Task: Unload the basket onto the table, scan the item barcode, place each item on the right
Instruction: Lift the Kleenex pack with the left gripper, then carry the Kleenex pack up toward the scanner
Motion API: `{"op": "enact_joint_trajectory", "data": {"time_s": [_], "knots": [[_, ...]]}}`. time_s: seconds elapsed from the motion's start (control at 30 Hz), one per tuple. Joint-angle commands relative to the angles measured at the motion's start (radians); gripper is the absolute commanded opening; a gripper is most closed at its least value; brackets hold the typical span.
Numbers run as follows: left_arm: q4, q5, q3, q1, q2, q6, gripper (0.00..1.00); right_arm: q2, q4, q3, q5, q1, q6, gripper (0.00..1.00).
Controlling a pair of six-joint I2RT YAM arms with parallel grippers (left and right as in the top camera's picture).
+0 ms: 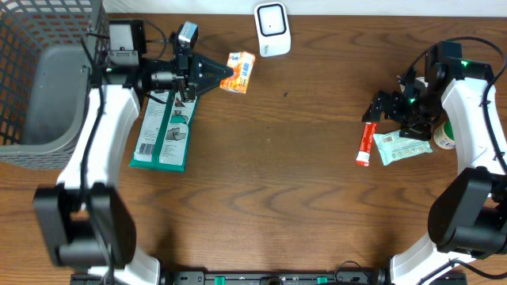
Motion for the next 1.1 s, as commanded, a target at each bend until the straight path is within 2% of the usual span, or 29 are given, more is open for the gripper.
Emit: {"op": "enact_joint_trajectory", "data": {"time_s": [0.0,0.17,0.3,0.4,0.47,0.53,0.67,0.73,0.8,0.9,0.97,1.07], "knots": [[0.063,0.045,0.007,0.001,-0.119,-0.138,0.07,-0.008,0.000,-0.002,0.005,0.004,-0.021,0.99],[0.160,0.045,0.007,0.002,-0.188,-0.246,0.07,-0.008,-0.001,-0.002,0.005,0.004,-0.021,0.99],[0.162,0.042,0.007,0.002,-0.194,-0.256,0.07,-0.008,-0.001,-0.002,0.005,0.004,-0.021,0.99],[0.262,-0.022,0.007,0.002,-0.190,-0.216,0.07,-0.008,0.001,-0.002,0.005,0.004,-0.021,0.99],[0.276,-0.163,0.007,-0.007,-0.190,-0.136,0.07,-0.008,0.007,-0.002,0.005,0.004,-0.021,0.99],[0.248,-0.365,0.007,-0.030,-0.190,-0.082,0.07,-0.008,0.012,-0.002,0.005,0.004,-0.020,0.99],[0.138,-0.927,0.007,-0.127,-0.186,0.060,0.07,-0.008,0.015,-0.002,0.005,0.004,-0.021,0.99],[0.141,-1.124,0.010,-0.196,-0.173,0.131,0.07,-0.008,0.015,-0.002,0.005,0.004,-0.021,0.99],[0.130,-1.253,0.045,-0.261,-0.151,0.211,0.07,-0.008,0.015,-0.002,0.005,0.004,-0.021,0.99],[0.022,-1.441,0.177,-0.341,-0.092,0.296,0.07,-0.008,0.015,-0.002,0.005,0.004,-0.021,0.99],[-0.088,-1.550,0.333,-0.389,-0.011,0.369,0.07,-0.008,0.015,-0.002,0.005,0.004,-0.021,0.99],[-0.231,-1.624,0.591,-0.426,0.137,0.448,0.06,-0.008,0.015,-0.002,0.005,0.004,-0.021,0.99]]}}
